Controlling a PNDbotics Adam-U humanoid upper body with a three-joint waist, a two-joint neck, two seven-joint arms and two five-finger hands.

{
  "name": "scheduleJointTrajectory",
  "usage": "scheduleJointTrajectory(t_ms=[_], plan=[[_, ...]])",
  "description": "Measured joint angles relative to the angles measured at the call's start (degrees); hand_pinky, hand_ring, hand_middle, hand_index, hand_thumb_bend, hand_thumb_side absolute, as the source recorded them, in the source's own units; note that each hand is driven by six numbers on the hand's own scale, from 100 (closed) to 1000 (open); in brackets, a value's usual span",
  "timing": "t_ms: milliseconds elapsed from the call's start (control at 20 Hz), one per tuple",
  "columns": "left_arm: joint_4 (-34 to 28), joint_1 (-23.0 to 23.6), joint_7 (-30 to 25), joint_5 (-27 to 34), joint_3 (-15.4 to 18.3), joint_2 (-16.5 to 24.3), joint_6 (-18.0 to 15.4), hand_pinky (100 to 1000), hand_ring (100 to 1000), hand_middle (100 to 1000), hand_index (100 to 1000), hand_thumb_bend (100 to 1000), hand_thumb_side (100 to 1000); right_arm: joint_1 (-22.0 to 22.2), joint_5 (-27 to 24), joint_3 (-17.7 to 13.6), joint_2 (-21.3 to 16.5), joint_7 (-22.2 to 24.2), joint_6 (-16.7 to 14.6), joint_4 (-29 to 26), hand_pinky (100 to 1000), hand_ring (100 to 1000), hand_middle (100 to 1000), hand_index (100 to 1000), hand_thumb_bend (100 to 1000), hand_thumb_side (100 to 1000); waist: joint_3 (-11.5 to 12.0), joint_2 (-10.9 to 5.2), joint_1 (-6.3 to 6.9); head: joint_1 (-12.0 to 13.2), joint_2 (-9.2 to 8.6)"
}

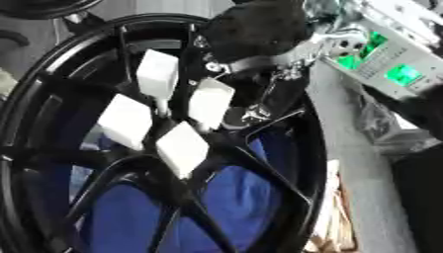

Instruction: Pull the pin out of the wheel hub.

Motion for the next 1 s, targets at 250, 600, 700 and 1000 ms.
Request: scheduleJointTrajectory(t_ms=[250,600,700,1000], plan=[[0.0,0.0,-0.06,0.0,0.0,0.0,0.06,773,701,755,734,243,875,-0.14,-0.38,-0.61,0.0,-1.17,-0.25,0.0,796,703,494,514,100,100,0.0,-0.01,-0.07,0.02,0.0],[0.0,0.07,-0.07,0.0,0.0,0.0,0.07,773,697,752,733,243,876,-0.58,-1.3,-1.58,-0.53,-1.55,-0.41,0.0,796,702,487,507,100,100,-0.04,-0.02,-0.16,0.12,0.0],[0.0,0.1,-0.06,0.0,0.01,0.0,0.08,773,696,753,733,243,876,-0.53,-1.73,-2.35,-1.05,-1.45,-0.51,0.0,796,701,487,507,100,100,-0.19,-0.02,-0.24,0.31,0.0],[0.0,0.19,-0.01,0.0,0.03,0.0,0.09,773,696,753,733,243,875,2.45,-3.56,-7.86,-3.26,-3.16,1.24,0.0,794,694,483,507,100,100,-0.69,-0.03,-0.4,0.68,-0.01]])
